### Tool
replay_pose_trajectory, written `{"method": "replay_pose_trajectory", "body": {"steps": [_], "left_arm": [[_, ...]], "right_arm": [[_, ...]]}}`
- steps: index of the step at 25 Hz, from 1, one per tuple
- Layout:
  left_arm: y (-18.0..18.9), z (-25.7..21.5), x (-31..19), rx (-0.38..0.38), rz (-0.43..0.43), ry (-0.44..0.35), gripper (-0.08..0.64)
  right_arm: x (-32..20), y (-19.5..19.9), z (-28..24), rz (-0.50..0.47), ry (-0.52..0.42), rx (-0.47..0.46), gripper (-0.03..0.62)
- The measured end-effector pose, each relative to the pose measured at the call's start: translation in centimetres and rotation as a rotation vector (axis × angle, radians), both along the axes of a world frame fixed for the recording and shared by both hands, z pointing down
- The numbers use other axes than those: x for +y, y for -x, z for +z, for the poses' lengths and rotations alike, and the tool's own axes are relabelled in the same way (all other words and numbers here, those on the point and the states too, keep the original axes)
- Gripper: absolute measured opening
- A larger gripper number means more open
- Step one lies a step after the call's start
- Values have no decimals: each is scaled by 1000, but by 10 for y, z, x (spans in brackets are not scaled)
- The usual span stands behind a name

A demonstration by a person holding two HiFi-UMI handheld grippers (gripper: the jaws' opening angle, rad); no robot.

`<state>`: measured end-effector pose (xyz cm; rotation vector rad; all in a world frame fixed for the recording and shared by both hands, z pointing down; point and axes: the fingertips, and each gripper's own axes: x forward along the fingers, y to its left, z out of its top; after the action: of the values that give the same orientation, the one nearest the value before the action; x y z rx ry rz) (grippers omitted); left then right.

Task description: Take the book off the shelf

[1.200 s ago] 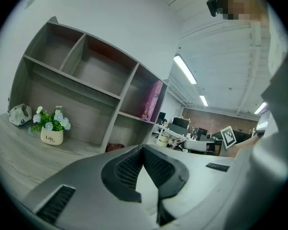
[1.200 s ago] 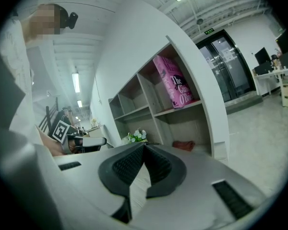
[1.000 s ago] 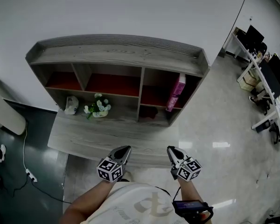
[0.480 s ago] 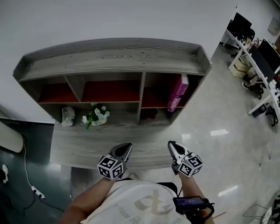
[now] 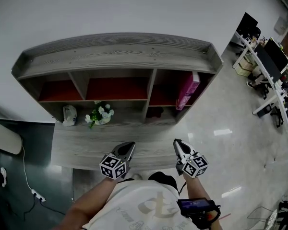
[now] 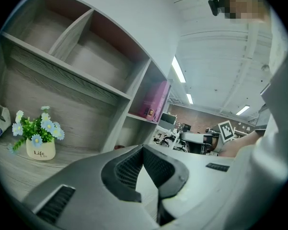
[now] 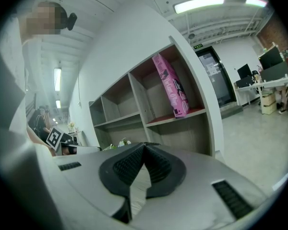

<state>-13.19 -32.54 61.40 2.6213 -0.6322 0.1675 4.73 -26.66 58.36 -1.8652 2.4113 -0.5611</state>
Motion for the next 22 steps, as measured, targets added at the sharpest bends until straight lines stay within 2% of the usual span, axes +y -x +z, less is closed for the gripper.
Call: {"method": "replay_pose_trajectory", "body": {"steps": [6, 13, 20, 22], "left_arm": [[13, -2, 3, 7, -26, 1, 2], [32, -2, -1, 3, -62, 1, 2], [26, -7, -4, 16, -51, -6, 2], [26, -7, -4, 16, -49, -6, 2]], "right_arm": [[-19, -5, -10, 23, -27, 23, 3], [-53, -27, -38, 124, -74, 80, 5], [-74, -50, -66, 198, -116, 94, 6], [-81, -55, -72, 207, -123, 99, 44]]}}
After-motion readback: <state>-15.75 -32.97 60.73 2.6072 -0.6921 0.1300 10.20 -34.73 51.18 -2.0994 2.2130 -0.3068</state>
